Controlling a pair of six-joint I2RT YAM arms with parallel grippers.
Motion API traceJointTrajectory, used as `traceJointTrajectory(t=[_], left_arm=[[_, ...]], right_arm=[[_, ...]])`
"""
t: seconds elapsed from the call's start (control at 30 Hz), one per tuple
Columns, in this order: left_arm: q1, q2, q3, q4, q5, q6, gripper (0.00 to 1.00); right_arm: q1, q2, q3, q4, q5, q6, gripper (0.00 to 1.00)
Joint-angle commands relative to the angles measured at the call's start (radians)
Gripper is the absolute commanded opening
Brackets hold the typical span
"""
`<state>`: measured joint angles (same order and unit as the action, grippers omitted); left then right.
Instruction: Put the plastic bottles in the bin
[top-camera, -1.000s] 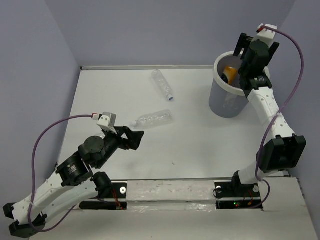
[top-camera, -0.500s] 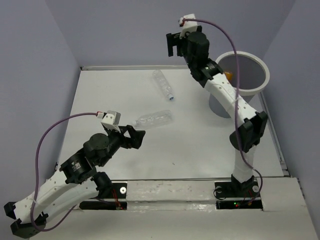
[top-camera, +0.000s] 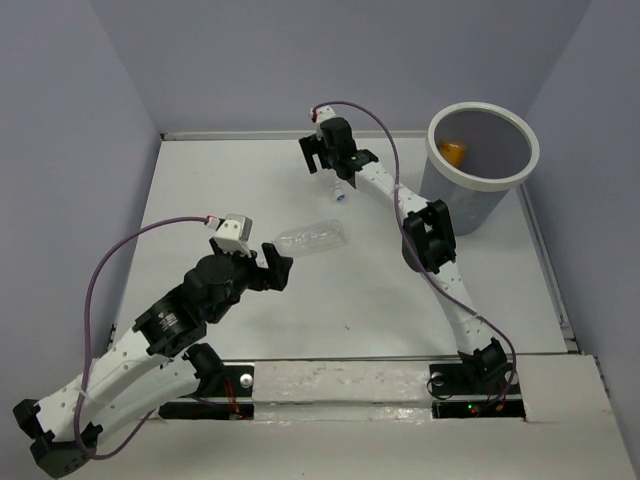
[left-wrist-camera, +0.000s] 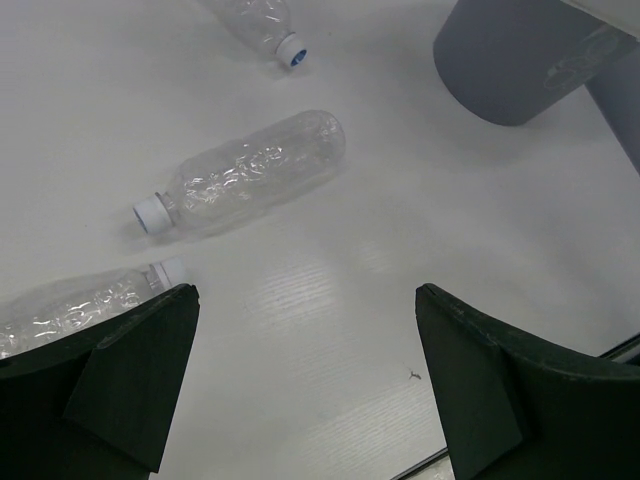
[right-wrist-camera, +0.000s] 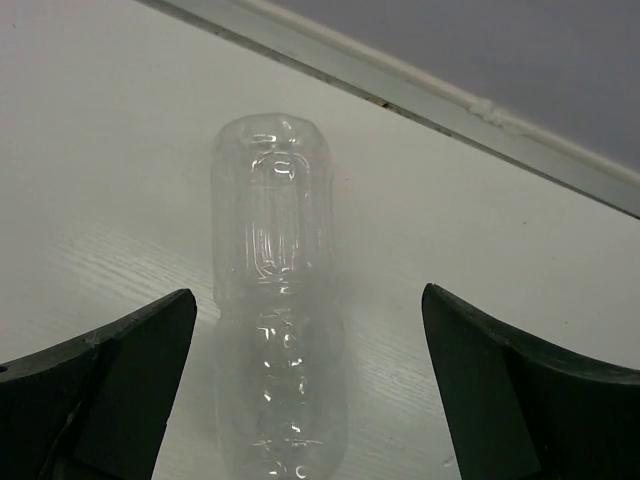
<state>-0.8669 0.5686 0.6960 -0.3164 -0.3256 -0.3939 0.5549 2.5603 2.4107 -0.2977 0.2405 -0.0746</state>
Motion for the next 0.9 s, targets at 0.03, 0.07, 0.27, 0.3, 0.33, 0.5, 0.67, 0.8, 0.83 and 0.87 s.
traceJointTrajectory(t=[0.03, 0.07, 0.27, 0.3, 0.33, 0.5, 0.67, 0.8, 0.83, 0.87], left_arm=[[0.032, 0.043, -0.003, 0.045, 0.029, 0.03, 0.99], [0.037, 0.048, -0.001, 0.046, 0.031, 0.032, 0.99], [0.078, 0.08, -0.004, 0.056, 0.054, 0.036, 0.99], [0.085, 0.089, -0.003, 0.057, 0.057, 0.035, 0.99], [0.089, 0.093, -0.003, 0.057, 0.062, 0.032, 0.99], [0.126, 0.158, -0.003, 0.068, 0.106, 0.007, 0.99], [0.126, 0.198, 0.003, 0.059, 0.117, -0.003, 0.99], [0.126, 0.189, 0.002, 0.062, 0.097, -0.006, 0.99], [0.126, 0.192, 0.005, 0.063, 0.096, -0.005, 0.99], [0.128, 0.203, 0.007, 0.068, 0.095, -0.003, 0.99]], right_arm=[[-0.004, 0.049, 0.047, 0.04, -0.02, 0.019, 0.98], [-0.004, 0.055, 0.038, 0.045, -0.018, 0.024, 0.96], [-0.004, 0.066, 0.001, 0.083, 0.009, 0.022, 0.77], [-0.004, 0.061, 0.001, 0.085, 0.013, 0.019, 0.65], [-0.004, 0.054, 0.001, 0.089, 0.016, 0.016, 0.58], [-0.004, -0.021, -0.009, 0.121, -0.009, -0.01, 0.57], [-0.026, -0.038, -0.088, 0.121, -0.061, 0.048, 0.6], [-0.026, -0.054, -0.217, 0.141, -0.07, 0.07, 0.51], [-0.026, -0.066, -0.235, 0.15, -0.069, 0.1, 0.51], [-0.026, -0.104, -0.255, 0.166, -0.067, 0.105, 0.51]])
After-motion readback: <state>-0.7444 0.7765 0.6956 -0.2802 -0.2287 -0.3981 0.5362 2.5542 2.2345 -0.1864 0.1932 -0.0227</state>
